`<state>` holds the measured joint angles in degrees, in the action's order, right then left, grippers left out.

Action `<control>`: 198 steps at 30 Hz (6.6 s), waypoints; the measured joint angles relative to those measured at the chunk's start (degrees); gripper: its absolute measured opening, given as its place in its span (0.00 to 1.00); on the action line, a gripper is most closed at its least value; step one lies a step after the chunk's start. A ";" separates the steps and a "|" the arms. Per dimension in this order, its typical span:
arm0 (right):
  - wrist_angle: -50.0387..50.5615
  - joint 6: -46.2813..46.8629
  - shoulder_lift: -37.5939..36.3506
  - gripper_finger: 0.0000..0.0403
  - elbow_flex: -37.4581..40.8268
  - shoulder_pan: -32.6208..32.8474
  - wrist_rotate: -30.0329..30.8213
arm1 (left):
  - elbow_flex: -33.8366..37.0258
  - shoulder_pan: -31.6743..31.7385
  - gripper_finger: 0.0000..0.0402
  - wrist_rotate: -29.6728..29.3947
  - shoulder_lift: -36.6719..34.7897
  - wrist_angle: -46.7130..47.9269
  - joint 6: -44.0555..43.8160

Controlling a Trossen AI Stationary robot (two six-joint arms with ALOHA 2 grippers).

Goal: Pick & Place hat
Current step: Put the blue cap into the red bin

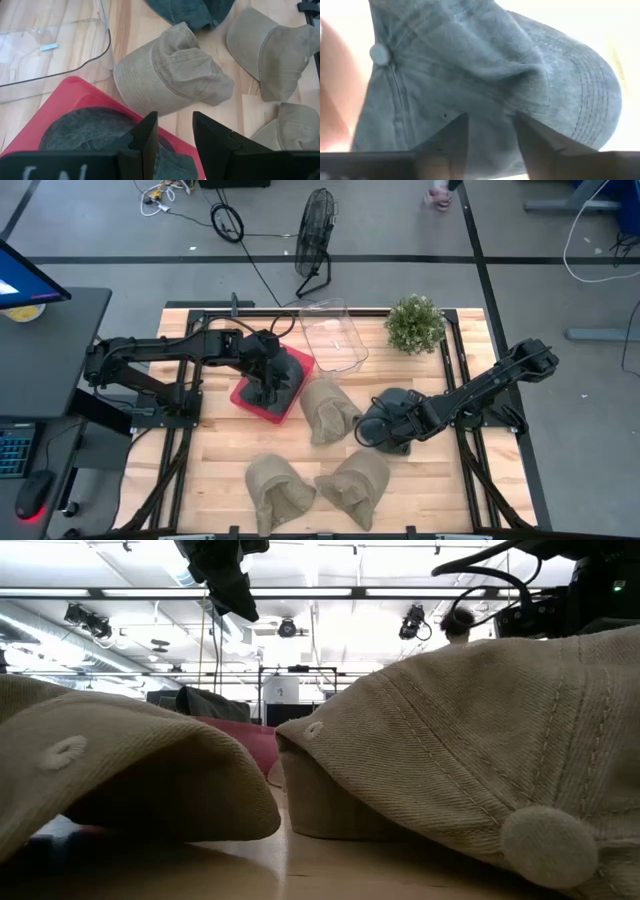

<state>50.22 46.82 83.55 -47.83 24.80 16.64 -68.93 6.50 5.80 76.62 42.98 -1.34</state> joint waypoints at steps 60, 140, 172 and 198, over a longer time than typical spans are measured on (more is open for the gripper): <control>-14.12 -48.41 7.54 0.03 -14.27 -8.06 9.77 | -0.44 -6.05 0.57 0.13 20.37 -42.86 -1.93; -15.95 -37.32 8.17 0.48 -14.29 -5.60 21.88 | 20.32 2.21 0.02 -23.68 -11.73 -3.43 21.44; -17.38 -37.22 8.17 0.48 -14.29 -6.78 17.63 | 17.05 4.11 0.38 -17.71 -11.72 2.24 1.76; -18.26 -36.96 8.17 0.48 -14.29 -6.78 16.90 | 25.11 -7.37 0.02 -11.15 -3.27 -20.15 -8.71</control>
<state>31.97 9.86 91.72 -62.13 18.02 33.54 -43.81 -0.87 -5.34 73.35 22.83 -10.05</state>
